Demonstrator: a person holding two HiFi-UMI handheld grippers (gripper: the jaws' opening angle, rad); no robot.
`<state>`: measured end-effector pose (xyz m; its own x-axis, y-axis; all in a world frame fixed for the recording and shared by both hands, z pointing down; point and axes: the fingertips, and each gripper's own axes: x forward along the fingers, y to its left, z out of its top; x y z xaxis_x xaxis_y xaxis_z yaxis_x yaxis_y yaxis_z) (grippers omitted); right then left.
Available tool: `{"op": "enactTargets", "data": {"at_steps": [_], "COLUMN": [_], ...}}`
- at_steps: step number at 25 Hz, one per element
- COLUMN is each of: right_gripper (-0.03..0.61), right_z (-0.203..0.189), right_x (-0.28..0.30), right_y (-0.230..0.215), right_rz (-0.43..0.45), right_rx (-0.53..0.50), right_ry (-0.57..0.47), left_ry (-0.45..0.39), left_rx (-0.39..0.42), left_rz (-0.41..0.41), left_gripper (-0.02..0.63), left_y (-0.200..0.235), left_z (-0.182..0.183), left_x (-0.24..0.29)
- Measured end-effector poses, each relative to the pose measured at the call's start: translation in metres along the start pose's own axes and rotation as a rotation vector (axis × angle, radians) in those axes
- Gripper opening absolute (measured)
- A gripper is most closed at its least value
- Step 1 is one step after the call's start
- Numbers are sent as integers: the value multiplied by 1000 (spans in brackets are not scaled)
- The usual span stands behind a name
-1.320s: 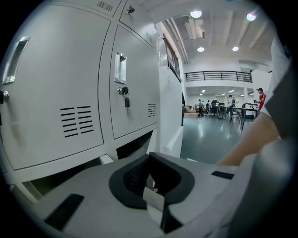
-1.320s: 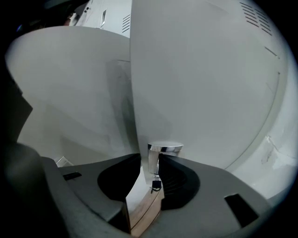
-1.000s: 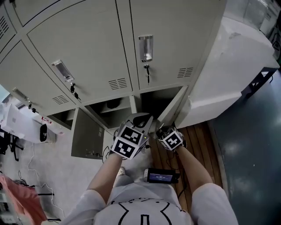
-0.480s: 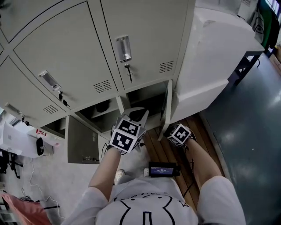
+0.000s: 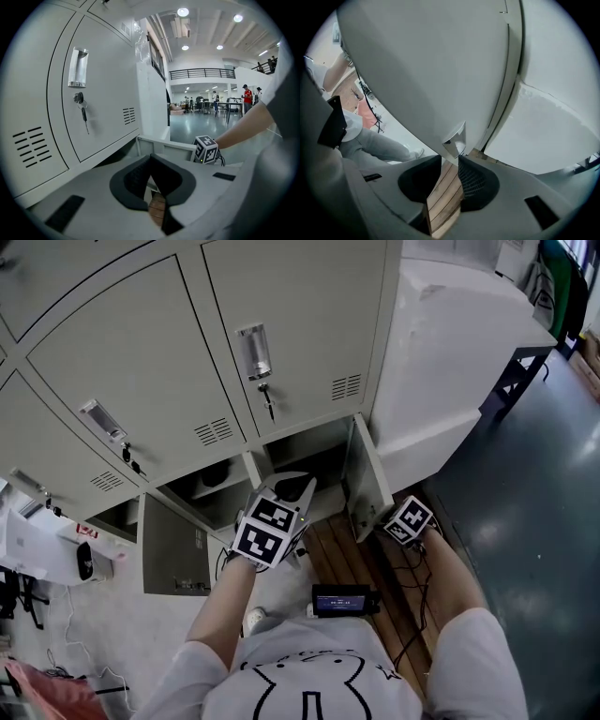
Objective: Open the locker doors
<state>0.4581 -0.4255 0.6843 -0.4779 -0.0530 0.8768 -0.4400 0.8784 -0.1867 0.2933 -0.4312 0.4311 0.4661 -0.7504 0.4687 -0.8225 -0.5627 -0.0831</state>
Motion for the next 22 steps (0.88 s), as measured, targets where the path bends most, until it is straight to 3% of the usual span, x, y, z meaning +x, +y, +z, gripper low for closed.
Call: {"op": "enactTargets", "data": {"at_steps": [9, 16, 17, 22], "right_gripper": [101, 76, 14, 12], "right_z": [-20, -40, -40, -9], "right_x": [-15, -28, -32, -64], "right_y": [-29, -16, -12, 21], "right_rz": [-82, -97, -96, -71], "right_rx": [105, 138, 131, 130], "right_ry": [-5, 21, 13, -188], "left_ry": [6, 1, -3, -33], "left_rx": [9, 6, 3, 9], "left_rz": [-23, -37, -40, -45], "left_gripper": [21, 21, 21, 21], "left_y": [-7, -8, -8, -9], "left_z": [0, 1, 1, 1], "left_x": [7, 8, 7, -3]}}
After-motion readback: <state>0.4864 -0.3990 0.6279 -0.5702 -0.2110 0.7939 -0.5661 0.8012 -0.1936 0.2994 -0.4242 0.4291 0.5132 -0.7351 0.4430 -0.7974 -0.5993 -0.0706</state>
